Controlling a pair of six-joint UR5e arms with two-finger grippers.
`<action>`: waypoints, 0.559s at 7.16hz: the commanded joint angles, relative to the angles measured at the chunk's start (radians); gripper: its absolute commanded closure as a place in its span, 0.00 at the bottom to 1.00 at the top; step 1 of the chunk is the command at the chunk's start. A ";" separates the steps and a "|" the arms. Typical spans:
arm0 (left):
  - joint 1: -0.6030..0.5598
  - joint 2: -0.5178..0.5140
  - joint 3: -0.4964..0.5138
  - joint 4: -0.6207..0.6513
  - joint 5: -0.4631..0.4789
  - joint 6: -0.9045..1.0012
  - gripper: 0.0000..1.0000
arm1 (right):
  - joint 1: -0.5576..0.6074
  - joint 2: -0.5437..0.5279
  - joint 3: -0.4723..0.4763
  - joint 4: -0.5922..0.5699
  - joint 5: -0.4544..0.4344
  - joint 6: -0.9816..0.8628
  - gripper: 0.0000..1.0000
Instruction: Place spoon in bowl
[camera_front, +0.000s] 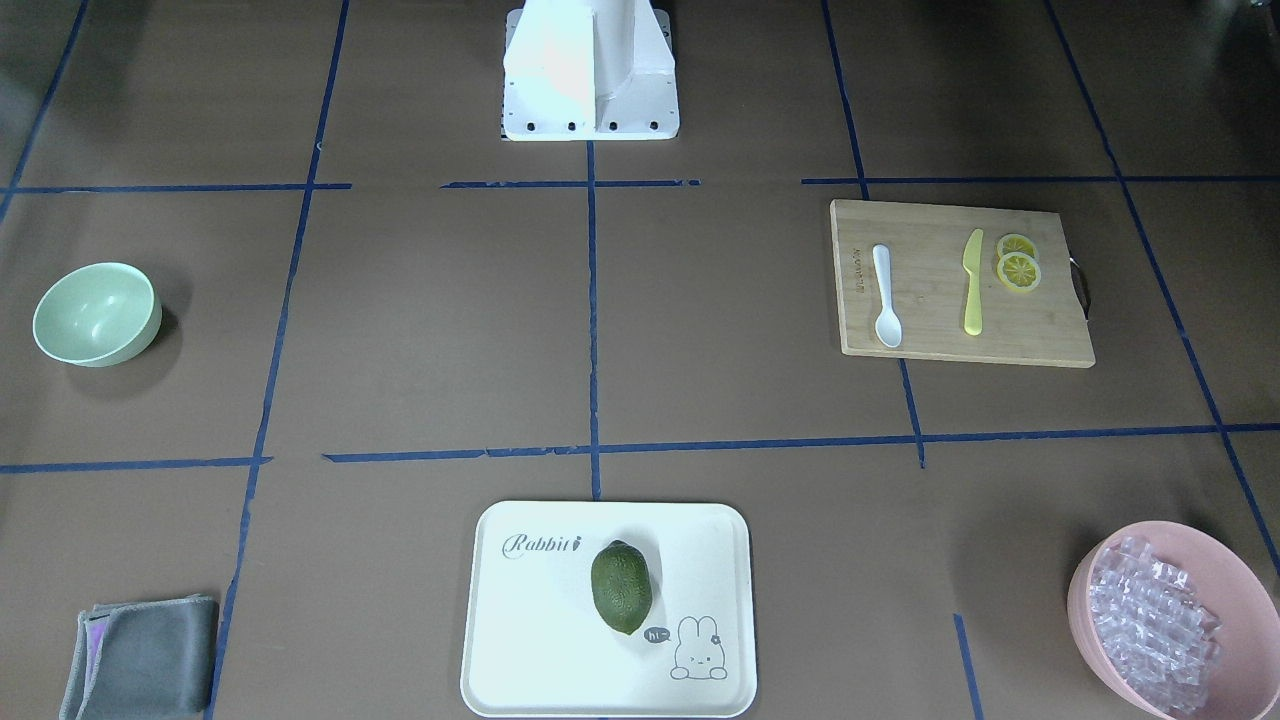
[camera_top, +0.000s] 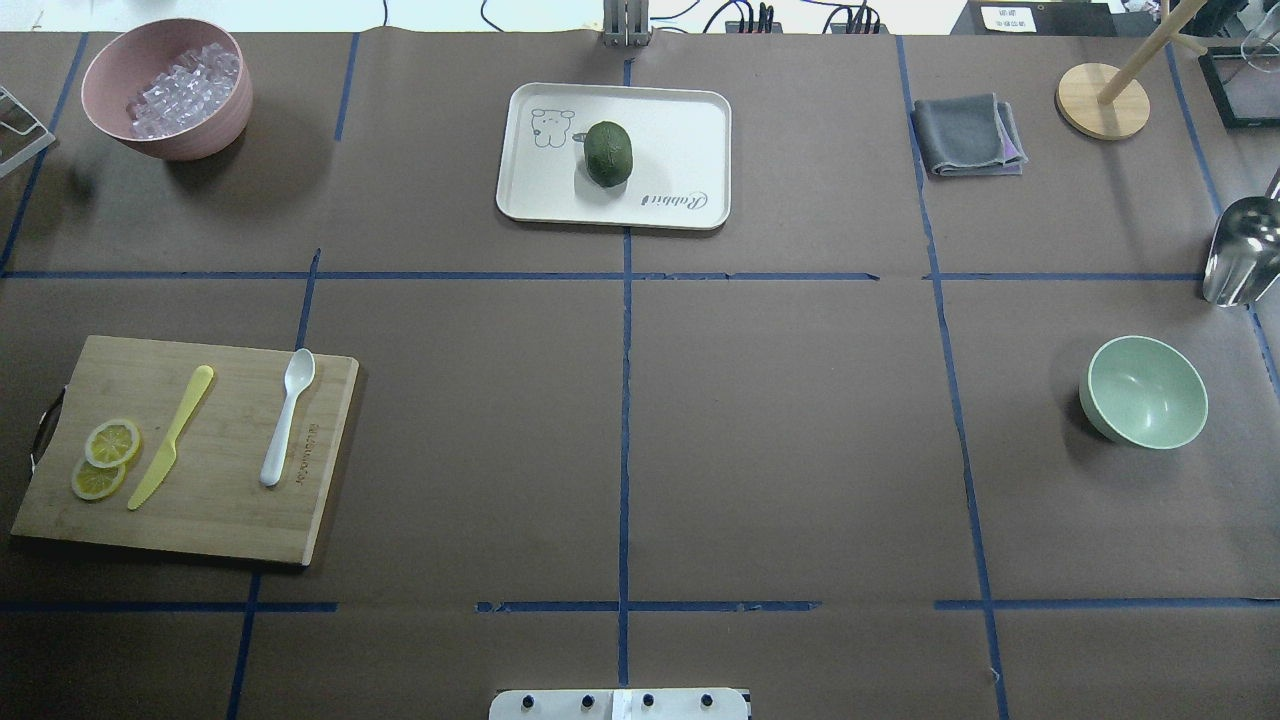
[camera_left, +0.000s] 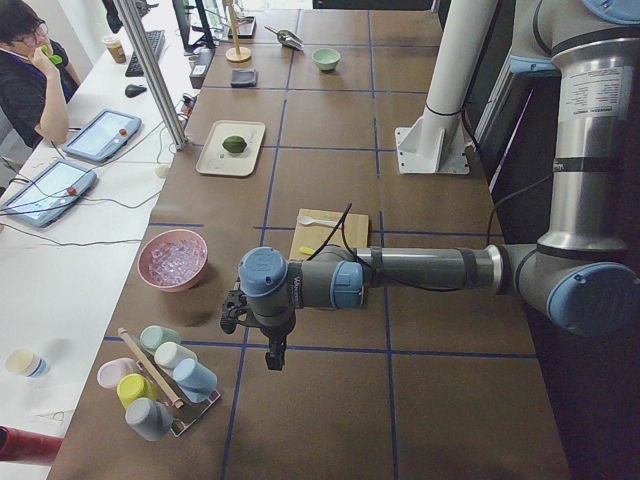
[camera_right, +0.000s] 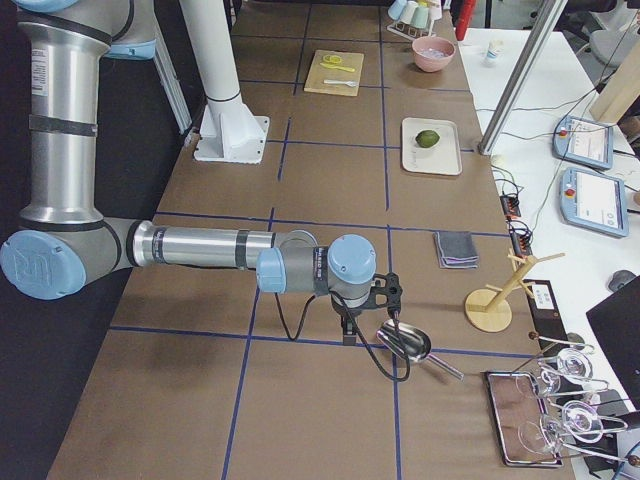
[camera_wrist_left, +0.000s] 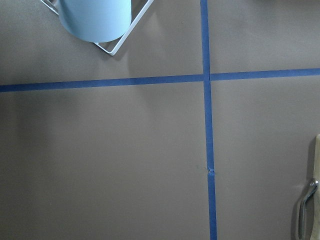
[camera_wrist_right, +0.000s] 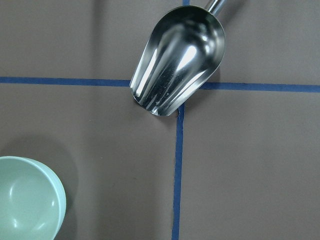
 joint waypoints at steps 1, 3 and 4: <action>0.000 -0.002 0.000 -0.001 0.000 0.001 0.00 | 0.000 0.002 -0.014 0.002 0.002 -0.001 0.00; 0.000 0.005 -0.004 -0.008 0.000 0.001 0.00 | 0.000 0.002 -0.017 0.002 0.000 0.002 0.00; 0.000 0.009 -0.004 -0.013 0.000 0.002 0.00 | 0.000 0.002 -0.016 0.002 0.002 0.002 0.00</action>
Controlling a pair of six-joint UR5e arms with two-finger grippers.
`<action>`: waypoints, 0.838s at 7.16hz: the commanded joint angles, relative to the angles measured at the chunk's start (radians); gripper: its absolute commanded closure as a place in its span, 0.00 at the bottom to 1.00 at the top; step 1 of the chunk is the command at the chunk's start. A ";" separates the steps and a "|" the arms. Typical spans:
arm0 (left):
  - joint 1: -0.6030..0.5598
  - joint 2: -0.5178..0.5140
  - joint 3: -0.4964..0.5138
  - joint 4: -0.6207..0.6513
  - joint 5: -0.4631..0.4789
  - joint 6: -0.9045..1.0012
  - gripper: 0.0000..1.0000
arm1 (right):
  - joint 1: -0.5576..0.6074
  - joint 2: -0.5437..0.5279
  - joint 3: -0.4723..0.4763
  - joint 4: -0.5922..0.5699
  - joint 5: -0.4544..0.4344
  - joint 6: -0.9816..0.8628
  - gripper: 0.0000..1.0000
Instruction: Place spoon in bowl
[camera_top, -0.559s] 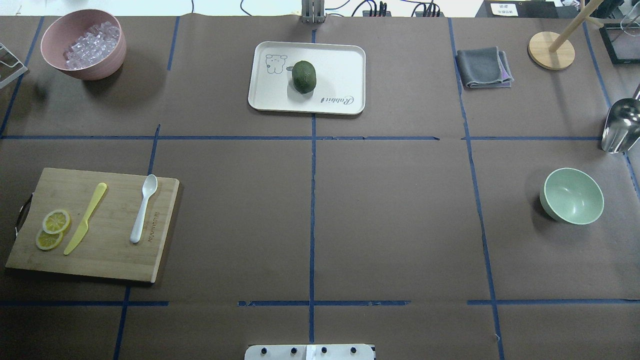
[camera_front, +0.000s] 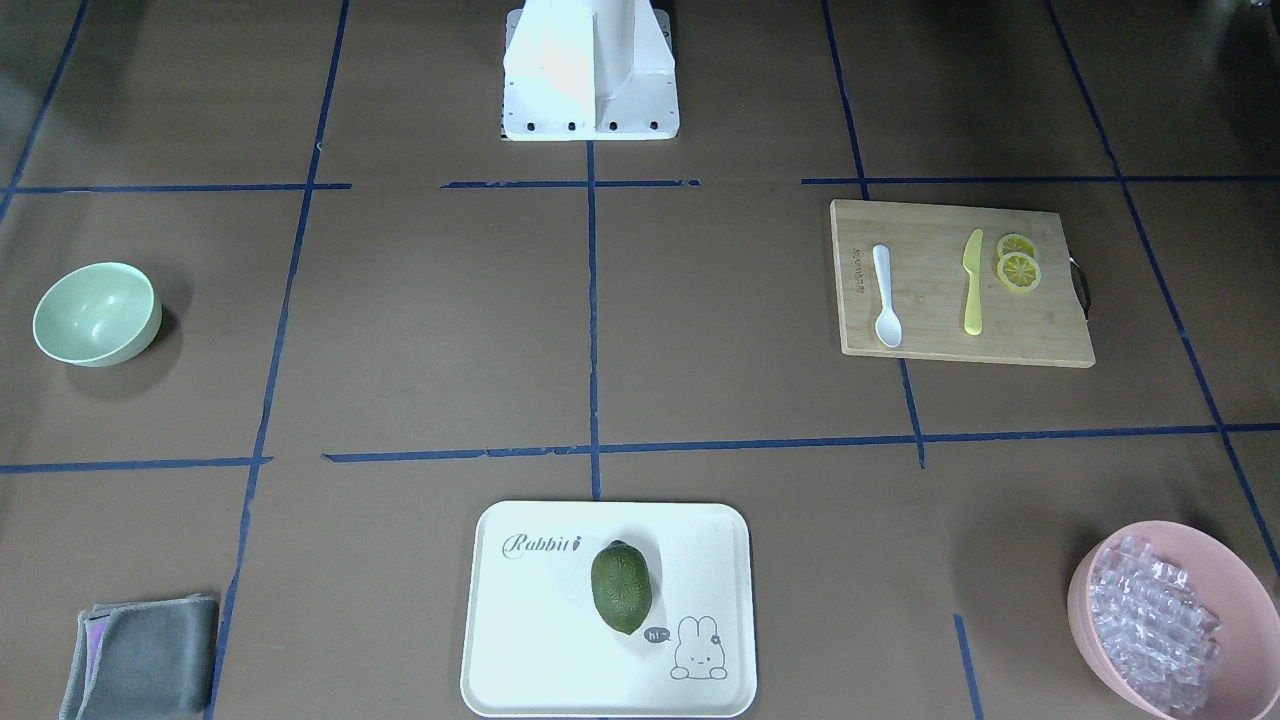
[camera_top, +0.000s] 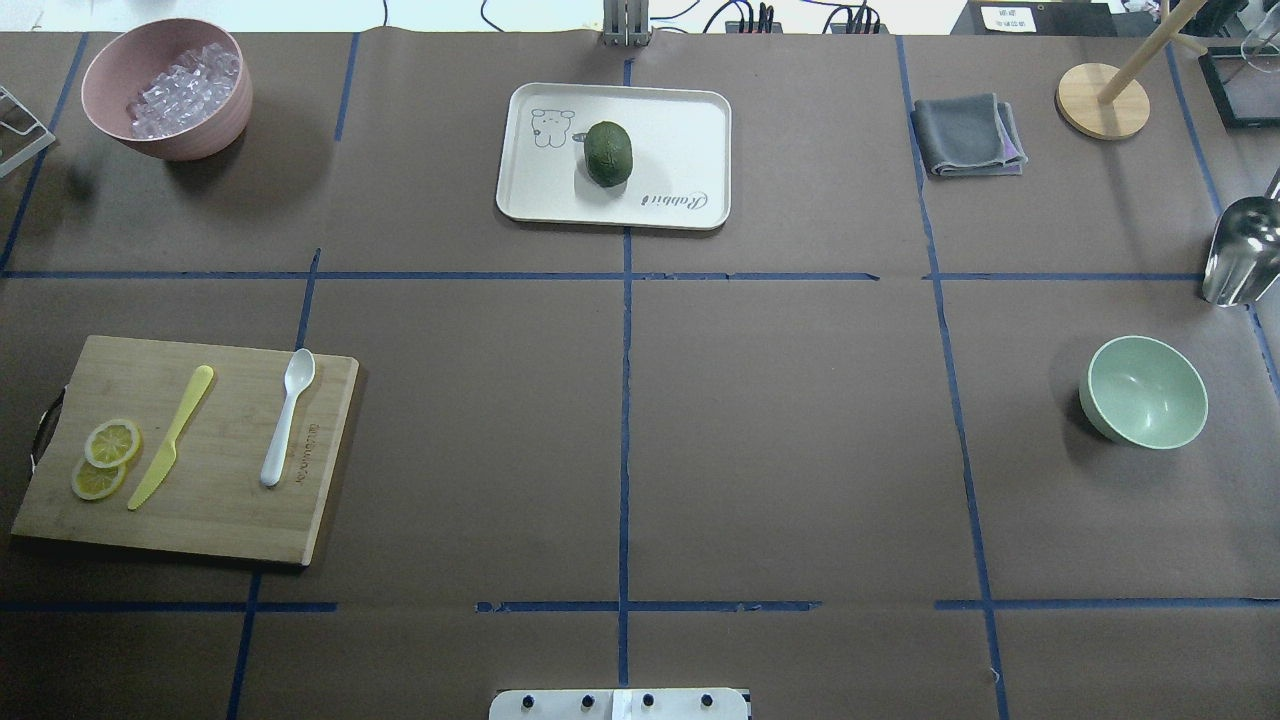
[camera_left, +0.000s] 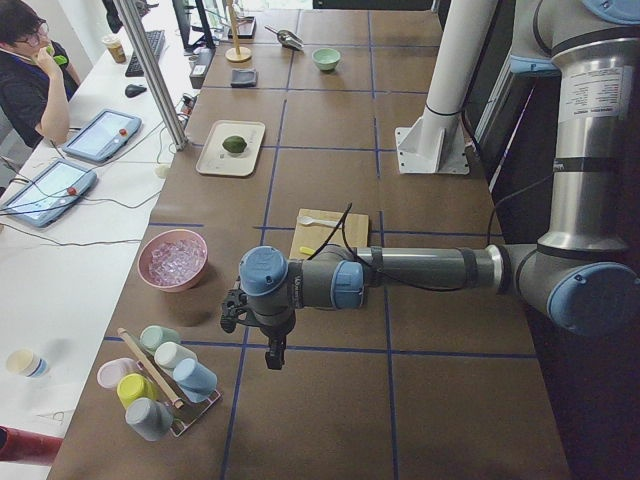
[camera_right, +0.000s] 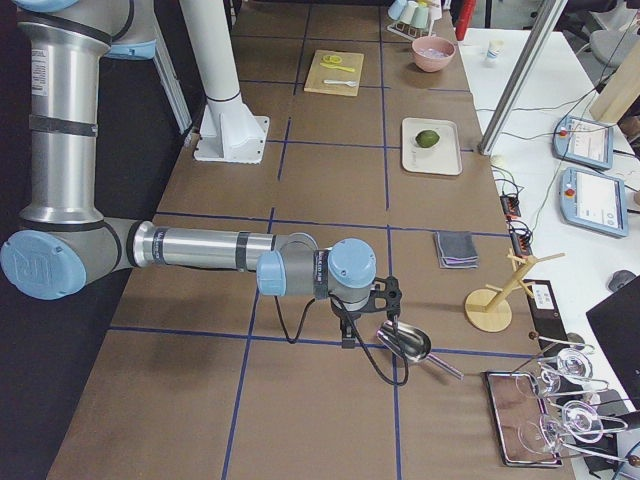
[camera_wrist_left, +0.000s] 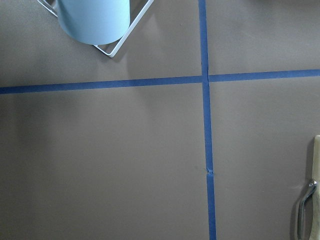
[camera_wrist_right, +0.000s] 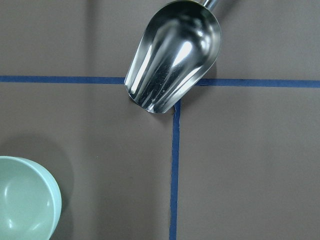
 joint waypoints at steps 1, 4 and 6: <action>0.000 0.005 -0.001 -0.006 0.000 0.001 0.00 | 0.000 0.000 0.000 0.000 0.001 0.000 0.00; 0.000 0.005 -0.002 -0.006 0.000 0.003 0.00 | 0.000 0.009 0.011 0.002 0.001 0.002 0.00; 0.000 0.008 -0.005 -0.006 -0.002 0.006 0.00 | -0.002 0.050 0.035 0.000 0.008 0.013 0.00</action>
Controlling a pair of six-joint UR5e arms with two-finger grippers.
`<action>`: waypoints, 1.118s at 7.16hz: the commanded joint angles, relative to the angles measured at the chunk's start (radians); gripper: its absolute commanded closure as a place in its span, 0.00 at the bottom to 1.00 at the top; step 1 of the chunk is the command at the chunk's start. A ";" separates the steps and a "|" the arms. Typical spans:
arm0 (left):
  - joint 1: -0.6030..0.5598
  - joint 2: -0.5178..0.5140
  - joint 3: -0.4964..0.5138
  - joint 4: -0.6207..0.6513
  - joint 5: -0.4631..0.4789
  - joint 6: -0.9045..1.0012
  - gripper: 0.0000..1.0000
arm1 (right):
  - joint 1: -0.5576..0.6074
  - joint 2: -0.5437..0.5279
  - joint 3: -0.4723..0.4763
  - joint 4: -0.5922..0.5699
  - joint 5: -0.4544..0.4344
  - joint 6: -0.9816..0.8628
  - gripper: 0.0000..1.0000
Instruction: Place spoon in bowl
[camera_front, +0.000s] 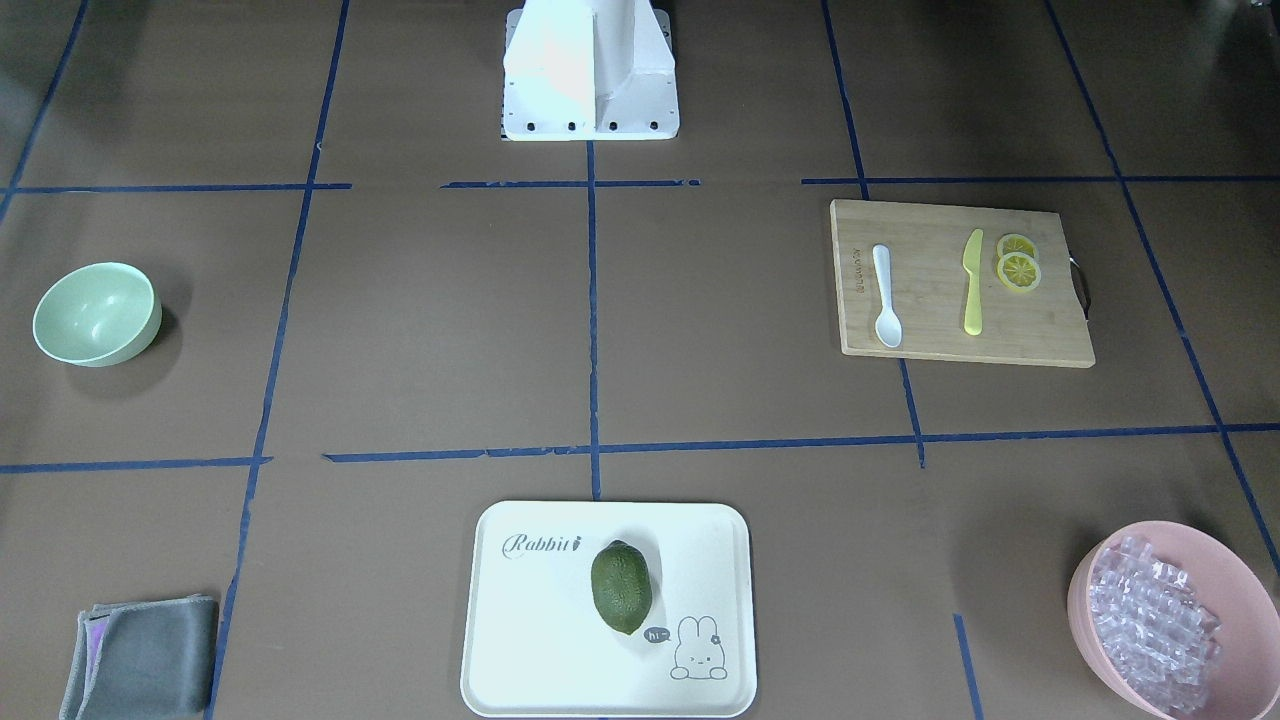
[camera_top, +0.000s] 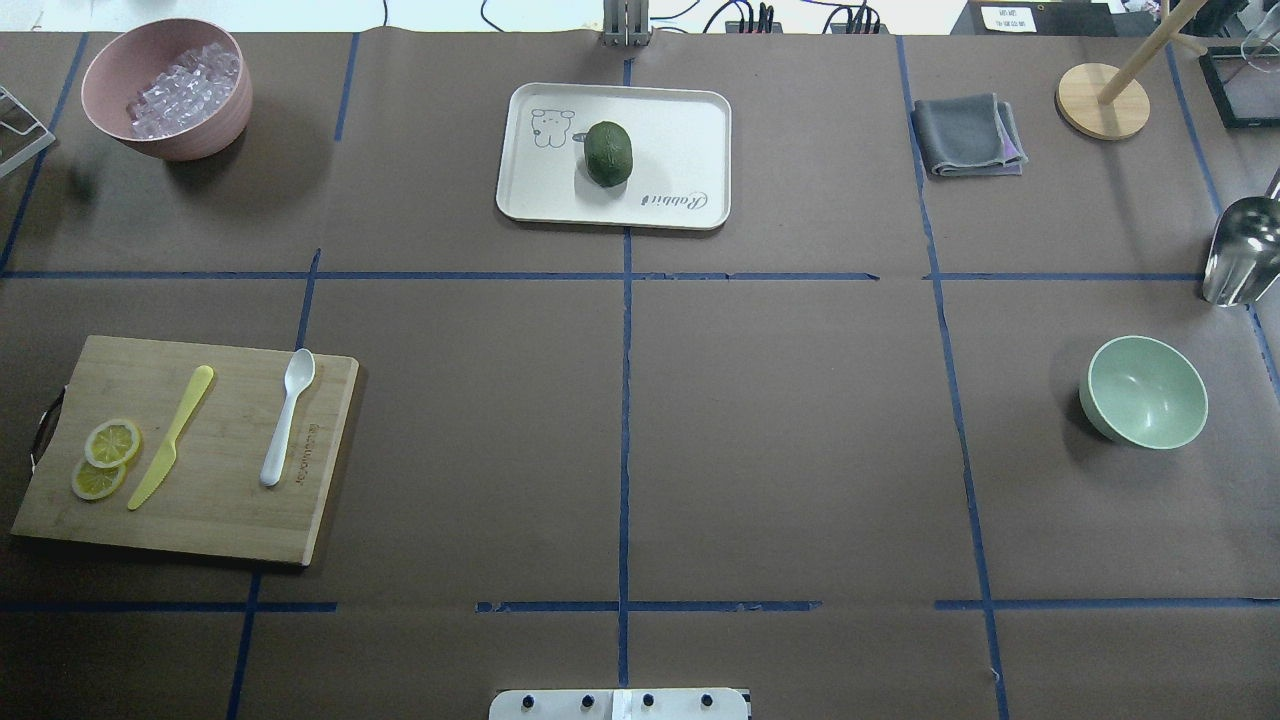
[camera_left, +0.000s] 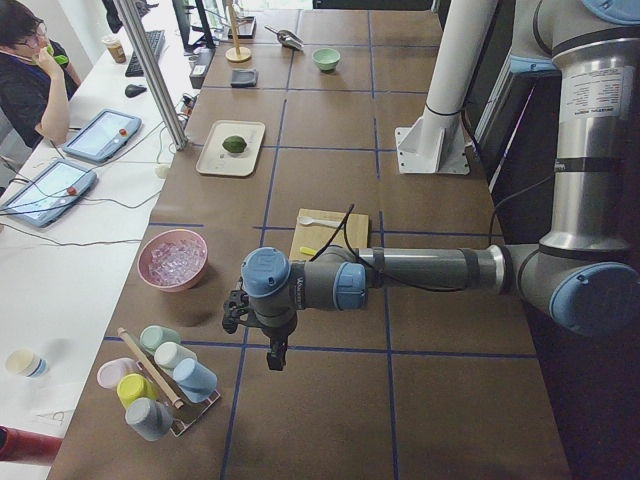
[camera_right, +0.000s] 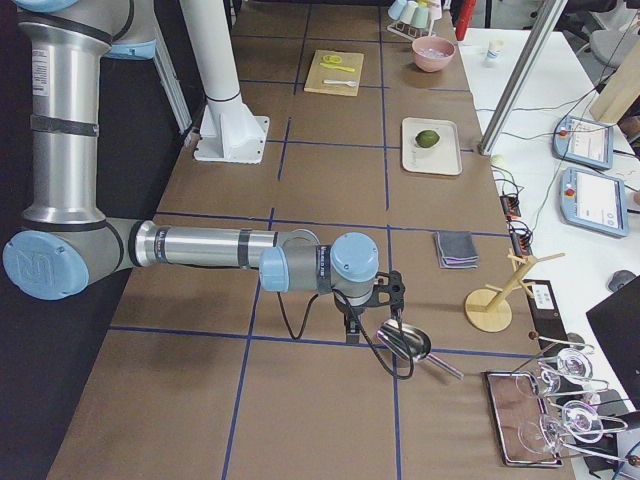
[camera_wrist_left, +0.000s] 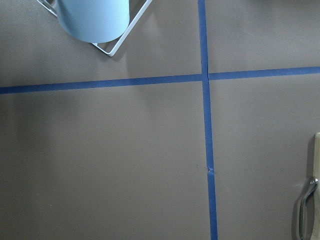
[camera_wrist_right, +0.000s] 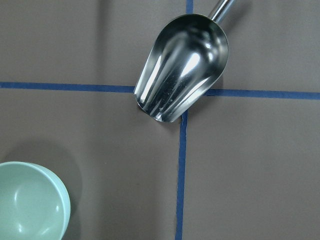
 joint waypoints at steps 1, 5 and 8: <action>-0.002 0.003 -0.002 0.000 -0.030 0.001 0.00 | -0.023 0.068 0.029 -0.009 0.003 0.010 0.00; -0.003 0.003 -0.009 -0.002 -0.036 0.001 0.00 | -0.206 -0.047 0.089 0.251 -0.040 0.383 0.00; -0.003 0.003 -0.012 -0.002 -0.036 0.001 0.00 | -0.421 -0.122 0.081 0.511 -0.127 0.660 0.00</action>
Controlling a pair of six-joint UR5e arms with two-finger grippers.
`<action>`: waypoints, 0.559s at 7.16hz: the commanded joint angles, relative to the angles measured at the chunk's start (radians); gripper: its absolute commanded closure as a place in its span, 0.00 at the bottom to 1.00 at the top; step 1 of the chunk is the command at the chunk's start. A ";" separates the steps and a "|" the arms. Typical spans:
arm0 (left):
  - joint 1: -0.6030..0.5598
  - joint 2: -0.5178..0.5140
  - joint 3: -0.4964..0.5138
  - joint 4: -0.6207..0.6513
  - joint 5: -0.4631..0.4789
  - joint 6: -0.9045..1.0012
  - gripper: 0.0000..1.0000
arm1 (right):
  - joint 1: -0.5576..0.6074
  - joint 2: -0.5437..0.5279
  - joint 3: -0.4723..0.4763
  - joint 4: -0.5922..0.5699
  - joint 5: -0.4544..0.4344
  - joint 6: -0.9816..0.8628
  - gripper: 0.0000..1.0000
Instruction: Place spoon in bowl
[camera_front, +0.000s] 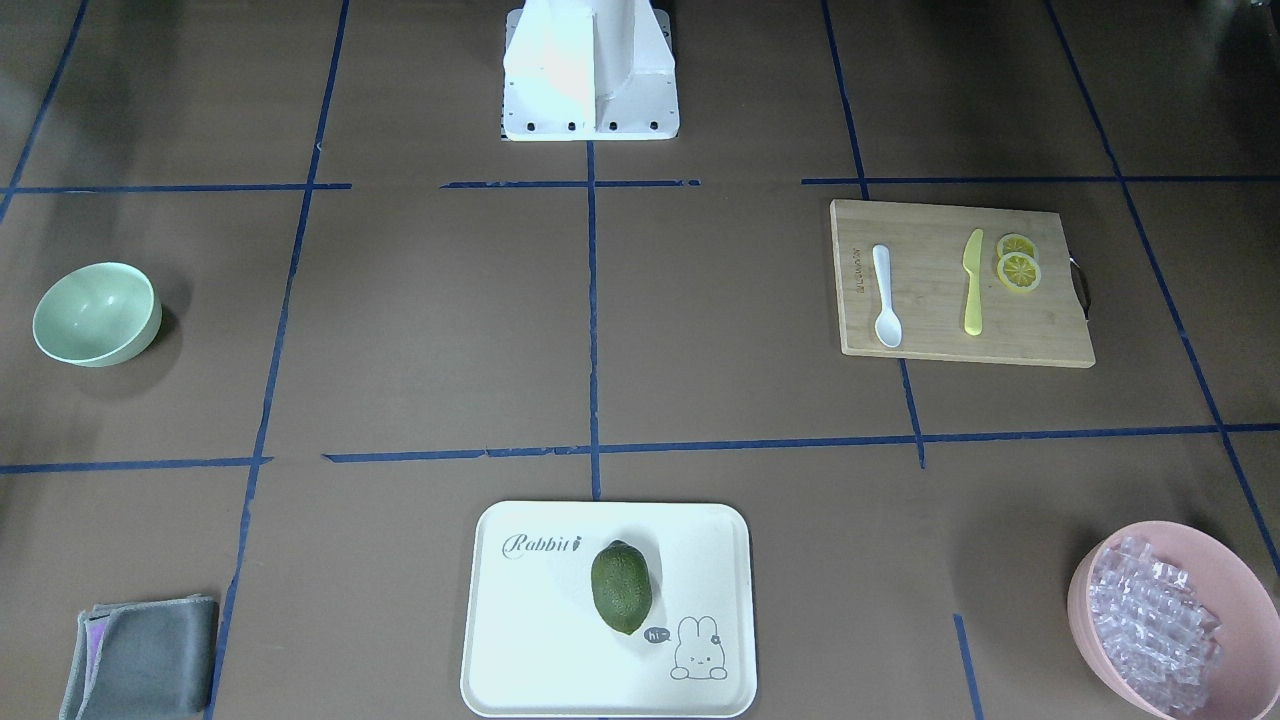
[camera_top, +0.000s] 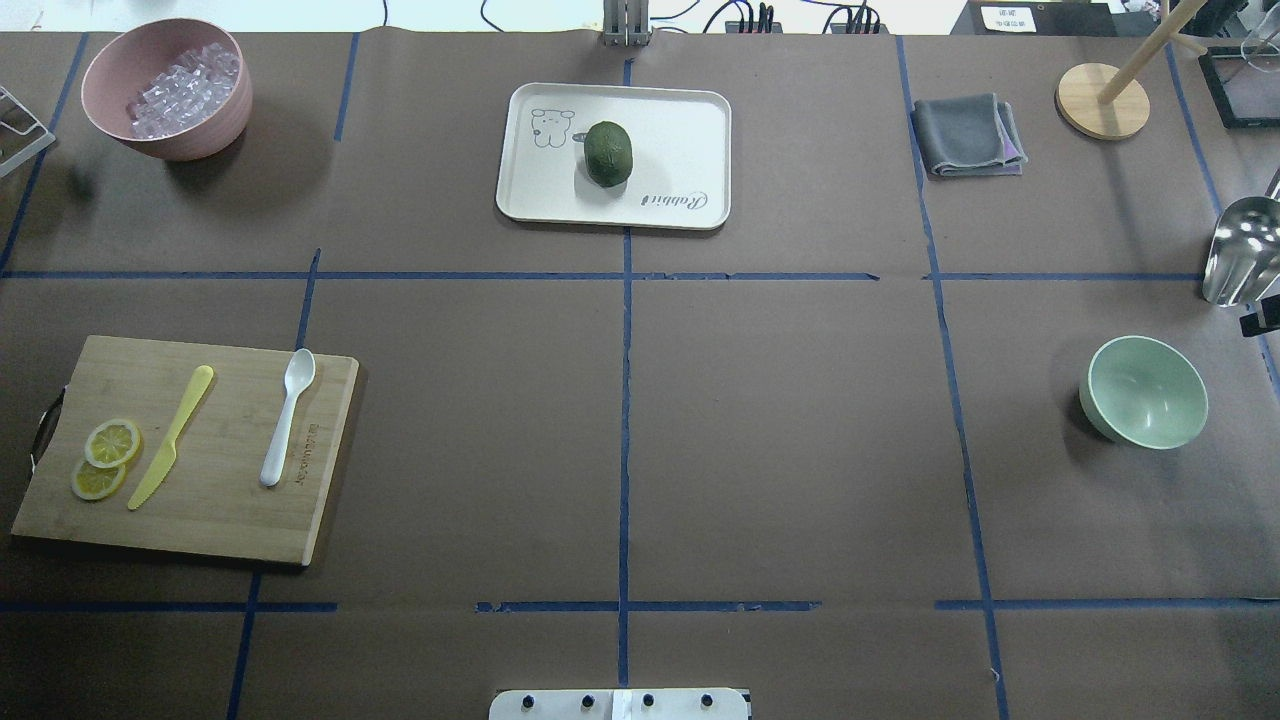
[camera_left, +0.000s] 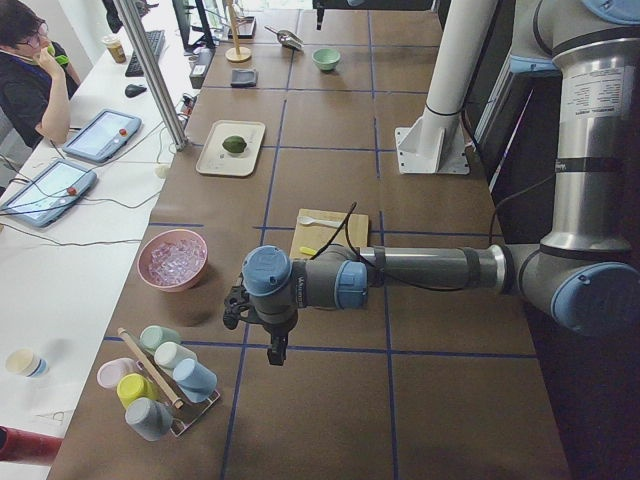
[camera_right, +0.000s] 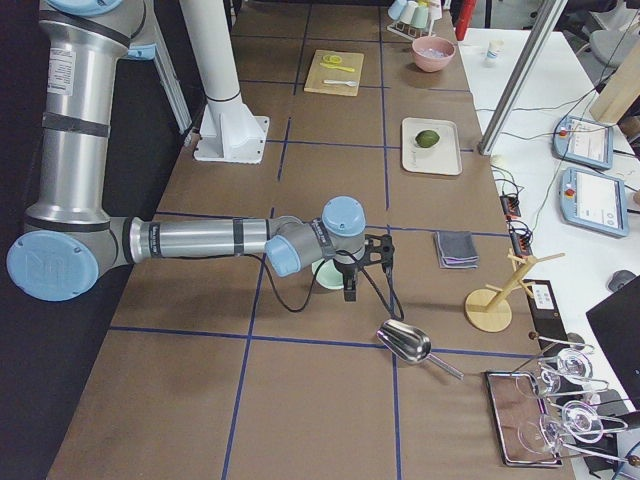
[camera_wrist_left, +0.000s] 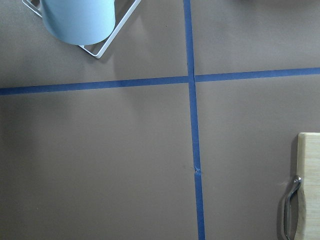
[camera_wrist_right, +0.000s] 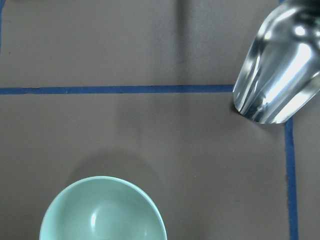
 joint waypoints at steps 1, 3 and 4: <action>0.000 -0.002 -0.001 -0.001 0.000 0.000 0.00 | -0.155 -0.013 0.000 0.061 -0.114 0.137 0.00; -0.002 0.000 -0.001 -0.002 0.000 0.000 0.00 | -0.196 -0.005 -0.048 0.061 -0.151 0.138 0.00; -0.002 0.000 -0.001 -0.002 0.000 0.000 0.00 | -0.197 0.011 -0.084 0.059 -0.151 0.139 0.02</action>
